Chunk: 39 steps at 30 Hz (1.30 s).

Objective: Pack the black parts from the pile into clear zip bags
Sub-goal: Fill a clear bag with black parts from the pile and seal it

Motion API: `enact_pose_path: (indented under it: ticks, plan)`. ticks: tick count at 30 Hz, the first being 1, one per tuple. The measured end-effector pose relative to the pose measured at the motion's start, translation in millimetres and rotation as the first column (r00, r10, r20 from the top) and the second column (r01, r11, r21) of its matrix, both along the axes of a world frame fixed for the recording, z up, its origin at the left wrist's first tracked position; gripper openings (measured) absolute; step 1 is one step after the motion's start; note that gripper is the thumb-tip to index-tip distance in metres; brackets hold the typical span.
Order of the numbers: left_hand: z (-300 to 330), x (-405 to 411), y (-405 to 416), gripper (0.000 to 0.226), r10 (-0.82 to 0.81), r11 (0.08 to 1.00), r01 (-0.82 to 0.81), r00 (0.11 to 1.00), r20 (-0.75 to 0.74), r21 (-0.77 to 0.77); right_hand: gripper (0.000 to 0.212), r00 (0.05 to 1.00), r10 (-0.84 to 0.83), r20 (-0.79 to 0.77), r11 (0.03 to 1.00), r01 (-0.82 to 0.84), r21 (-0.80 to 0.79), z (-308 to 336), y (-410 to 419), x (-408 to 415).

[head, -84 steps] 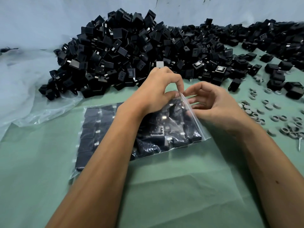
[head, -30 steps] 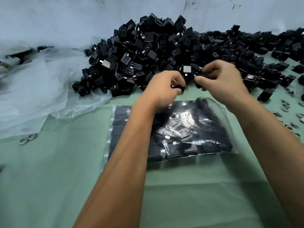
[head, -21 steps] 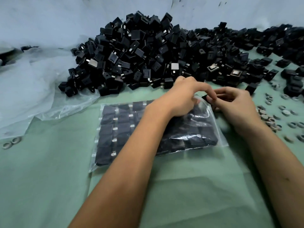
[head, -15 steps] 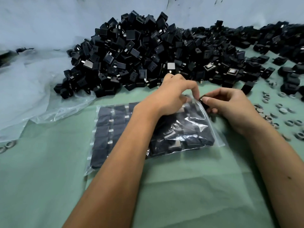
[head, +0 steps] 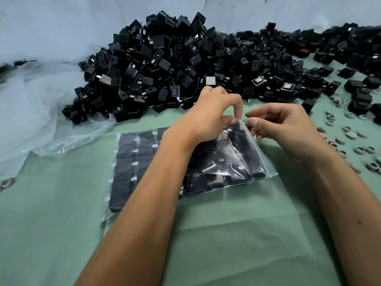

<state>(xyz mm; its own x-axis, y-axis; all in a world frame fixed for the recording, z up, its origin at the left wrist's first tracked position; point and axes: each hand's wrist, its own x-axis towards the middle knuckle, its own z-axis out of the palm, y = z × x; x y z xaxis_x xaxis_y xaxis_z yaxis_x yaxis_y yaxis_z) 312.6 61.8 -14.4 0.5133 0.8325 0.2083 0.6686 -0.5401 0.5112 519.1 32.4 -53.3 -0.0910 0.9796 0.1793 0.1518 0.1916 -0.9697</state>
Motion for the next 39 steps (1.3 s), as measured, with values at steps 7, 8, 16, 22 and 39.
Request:
enact_pose_path:
  ticks: [7, 8, 16, 22, 39]
  plan:
    - [2.4, 1.0, 0.3, 0.009, 0.007, 0.999, -0.006, 1.0, -0.008, 0.033, 0.025, 0.98, 0.166, -0.11, 0.981, -0.175, -0.079, 2.7, -3.5, -11.3]
    - [2.2, 0.5, 0.2, 0.01, 0.007, 1.0, -0.007, 1.0, -0.005, 0.029, 0.025, 0.986, 0.12, -0.116, 0.988, -0.13, -0.079, 2.9, -2.4, -9.9]
    - [1.4, 0.6, 0.7, 0.011, 0.011, 0.999, -0.012, 1.0, 0.014, 0.047, 0.032, 0.921, 0.32, -0.222, 0.933, -0.348, -0.096, -2.2, -4.1, -21.4]
    - [-0.4, 0.7, 2.4, 0.015, 0.019, 0.998, -0.021, 0.999, 0.025, 0.062, 0.035, 0.908, 0.257, -0.33, 0.946, -0.307, -0.108, 2.0, -2.3, -15.7]
    - [-7.4, -83.9, 21.8, 0.009, 0.508, 0.852, -0.519, 0.851, -0.13, -0.069, 0.012, 0.862, -0.272, 0.428, 0.951, 0.174, 0.256, 58.8, 21.1, -68.3]
